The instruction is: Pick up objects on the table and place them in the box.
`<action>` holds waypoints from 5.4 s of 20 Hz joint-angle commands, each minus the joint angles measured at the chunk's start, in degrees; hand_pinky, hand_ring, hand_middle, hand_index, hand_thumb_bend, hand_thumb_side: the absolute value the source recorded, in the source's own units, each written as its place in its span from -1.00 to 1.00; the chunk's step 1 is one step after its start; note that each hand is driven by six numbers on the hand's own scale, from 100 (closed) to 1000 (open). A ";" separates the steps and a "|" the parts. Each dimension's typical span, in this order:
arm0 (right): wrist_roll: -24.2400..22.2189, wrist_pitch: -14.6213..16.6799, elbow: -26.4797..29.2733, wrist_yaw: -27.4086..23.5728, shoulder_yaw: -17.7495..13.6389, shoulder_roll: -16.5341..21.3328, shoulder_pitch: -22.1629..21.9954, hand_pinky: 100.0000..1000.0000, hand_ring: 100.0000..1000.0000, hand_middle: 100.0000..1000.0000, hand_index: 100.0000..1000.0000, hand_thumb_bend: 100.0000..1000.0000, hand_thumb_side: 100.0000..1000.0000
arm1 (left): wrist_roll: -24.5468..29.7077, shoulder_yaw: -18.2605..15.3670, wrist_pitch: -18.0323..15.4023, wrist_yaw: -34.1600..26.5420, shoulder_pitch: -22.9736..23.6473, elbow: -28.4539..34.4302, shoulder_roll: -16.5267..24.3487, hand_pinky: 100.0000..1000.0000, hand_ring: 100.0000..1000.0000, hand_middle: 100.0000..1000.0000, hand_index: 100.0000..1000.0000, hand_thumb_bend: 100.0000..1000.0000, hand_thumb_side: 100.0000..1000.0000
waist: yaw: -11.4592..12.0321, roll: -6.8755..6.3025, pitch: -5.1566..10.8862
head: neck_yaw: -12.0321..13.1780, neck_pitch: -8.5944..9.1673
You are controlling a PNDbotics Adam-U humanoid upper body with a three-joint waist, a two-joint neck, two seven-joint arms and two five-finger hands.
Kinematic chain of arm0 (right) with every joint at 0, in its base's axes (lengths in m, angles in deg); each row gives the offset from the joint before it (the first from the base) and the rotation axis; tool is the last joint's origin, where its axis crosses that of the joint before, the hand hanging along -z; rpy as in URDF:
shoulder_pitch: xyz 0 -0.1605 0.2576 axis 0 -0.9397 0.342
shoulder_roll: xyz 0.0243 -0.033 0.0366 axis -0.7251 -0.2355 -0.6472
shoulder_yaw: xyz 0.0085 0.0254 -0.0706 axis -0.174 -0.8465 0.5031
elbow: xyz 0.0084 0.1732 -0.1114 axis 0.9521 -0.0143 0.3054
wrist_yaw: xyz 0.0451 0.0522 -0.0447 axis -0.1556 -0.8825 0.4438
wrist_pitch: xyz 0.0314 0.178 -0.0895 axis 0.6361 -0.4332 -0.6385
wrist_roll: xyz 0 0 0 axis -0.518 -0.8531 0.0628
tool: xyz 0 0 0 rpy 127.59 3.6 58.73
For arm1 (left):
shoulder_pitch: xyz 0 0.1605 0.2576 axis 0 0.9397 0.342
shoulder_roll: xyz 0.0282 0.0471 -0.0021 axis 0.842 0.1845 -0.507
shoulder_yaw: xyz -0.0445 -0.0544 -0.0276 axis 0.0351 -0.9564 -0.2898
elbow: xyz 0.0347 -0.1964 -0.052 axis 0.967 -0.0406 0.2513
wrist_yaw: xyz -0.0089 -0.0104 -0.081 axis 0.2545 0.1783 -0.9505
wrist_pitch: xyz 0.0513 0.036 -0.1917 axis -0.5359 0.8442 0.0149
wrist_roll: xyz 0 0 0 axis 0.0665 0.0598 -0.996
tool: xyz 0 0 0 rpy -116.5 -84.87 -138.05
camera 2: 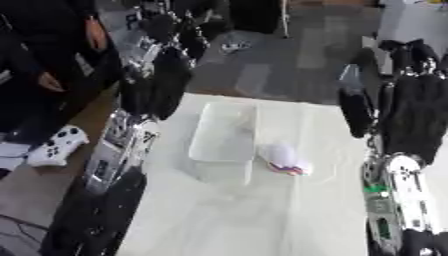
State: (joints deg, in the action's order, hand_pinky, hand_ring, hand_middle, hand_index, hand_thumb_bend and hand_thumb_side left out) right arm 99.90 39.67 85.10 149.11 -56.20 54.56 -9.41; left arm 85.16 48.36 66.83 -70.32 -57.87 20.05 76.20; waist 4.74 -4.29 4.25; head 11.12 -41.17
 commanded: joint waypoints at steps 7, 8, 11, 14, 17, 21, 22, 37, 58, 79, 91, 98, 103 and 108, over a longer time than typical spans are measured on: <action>-13.12 2.61 -22.68 5.85 -0.55 -2.75 14.17 -1.00 0.43 0.57 0.77 -1.00 0.54 | -0.01 -0.23 0.18 0.01 -0.26 0.77 0.01 0.99 0.57 0.70 0.90 -1.00 0.63 | 0.55 0.03 0.74 | -0.31 -1.67; -13.55 2.95 -23.88 6.30 -0.61 -2.90 14.89 -1.00 0.43 0.57 0.77 -1.00 0.54 | -0.01 -0.24 0.19 0.00 -0.24 0.76 -0.01 0.99 0.57 0.70 0.90 -1.00 0.63 | 0.56 0.03 0.75 | -0.38 -1.74; -17.35 5.08 -28.99 7.44 -0.62 -3.32 17.26 -0.98 0.55 0.73 0.86 -1.00 0.90 | 0.02 -0.20 0.26 -0.04 -0.16 0.75 -0.13 0.99 0.57 0.70 0.90 -1.00 0.63 | 0.62 0.04 0.89 | -0.77 -1.89; -20.19 6.65 -32.89 8.29 -1.17 -3.20 19.04 -0.91 0.57 0.75 0.88 -1.00 0.96 | -0.03 -0.23 0.31 -0.07 -0.10 0.77 -0.15 0.99 0.57 0.70 0.90 -1.00 0.63 | 0.61 0.05 0.95 | -0.68 -1.77; -21.64 7.06 -36.28 9.70 -1.95 -3.25 20.41 -0.83 0.60 0.78 0.90 -1.00 0.94 | 0.00 -0.21 0.34 -0.07 -0.05 0.76 -0.13 0.99 0.57 0.70 0.90 -1.00 0.63 | 0.60 0.04 0.99 | -0.71 -1.75; -22.52 6.37 -39.91 11.29 -3.21 -3.60 21.68 -0.70 0.60 0.78 0.90 -1.00 0.96 | -0.02 -0.23 0.37 -0.07 -0.03 0.77 -0.19 0.99 0.57 0.70 0.90 -1.00 0.63 | 0.68 0.02 1.01 | -0.93 -2.00; -22.53 6.21 -40.55 11.48 -3.49 -3.68 21.89 -0.69 0.60 0.78 0.90 -1.00 0.96 | 0.00 -0.22 0.38 -0.07 -0.03 0.77 -0.19 0.99 0.57 0.70 0.90 -1.00 0.63 | 0.70 0.02 1.01 | -0.95 -2.04; -23.17 4.01 -45.81 12.24 -5.29 -2.73 23.01 -0.43 0.60 0.78 0.88 -1.00 1.00 | -0.14 -0.26 0.42 -0.07 0.01 0.80 -0.25 0.99 0.57 0.70 0.90 -1.00 0.63 | 0.78 -0.02 1.17 | -1.12 -2.37; -22.16 4.59 -52.55 5.16 -4.63 -0.93 20.89 -0.13 0.60 0.77 0.87 -1.00 1.00 | -0.20 -0.30 0.40 -0.09 -0.10 0.86 -0.14 0.99 0.57 0.70 0.90 -1.00 0.63 | 0.66 0.04 1.04 | -0.06 -2.12; -20.44 6.09 -57.59 1.10 -3.30 -0.91 19.48 0.18 0.60 0.78 0.89 -1.00 0.94 | -0.18 -0.24 0.46 -0.12 -0.23 0.94 -0.26 0.99 0.57 0.69 0.90 -1.00 0.63 | 0.88 0.07 0.94 | 0.83 -2.17; -18.98 4.19 -58.68 1.00 -3.06 -1.40 18.01 0.44 0.63 0.78 0.90 -0.90 0.96 | -0.21 -0.21 0.52 -0.14 -0.39 1.08 -0.38 0.99 0.57 0.69 0.90 -1.00 0.63 | 1.08 0.09 0.79 | 1.67 -2.19; -17.12 2.72 -58.91 0.55 -3.49 -1.97 16.03 0.50 0.64 0.79 0.93 -0.83 0.94 | -0.28 -0.21 0.60 -0.16 -0.56 1.21 -0.57 0.98 0.57 0.69 0.90 -0.99 0.63 | 1.28 0.13 0.68 | 3.16 -2.05; -16.04 1.98 -59.65 -0.84 -3.83 -2.27 14.25 0.66 0.66 0.81 0.94 -0.75 0.92 | -0.34 -0.19 0.69 -0.19 -0.70 1.35 -0.68 0.98 0.57 0.69 0.90 -0.99 0.63 | 1.44 0.19 0.59 | 4.44 -1.90; -16.76 1.67 -61.82 -2.06 -3.99 -3.04 12.03 0.92 0.69 0.84 0.94 -0.69 0.88 | -0.38 -0.16 0.80 -0.20 -0.81 1.46 -0.82 0.98 0.57 0.69 0.90 -0.99 0.63 | 1.61 0.23 0.49 | 4.81 -1.75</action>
State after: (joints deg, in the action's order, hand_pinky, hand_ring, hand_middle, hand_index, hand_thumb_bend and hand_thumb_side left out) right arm 83.90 41.49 25.69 147.34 -60.12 51.76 3.90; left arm 84.75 48.35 67.41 -70.34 -57.69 20.31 75.45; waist 6.36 -4.11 4.65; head 15.19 -43.34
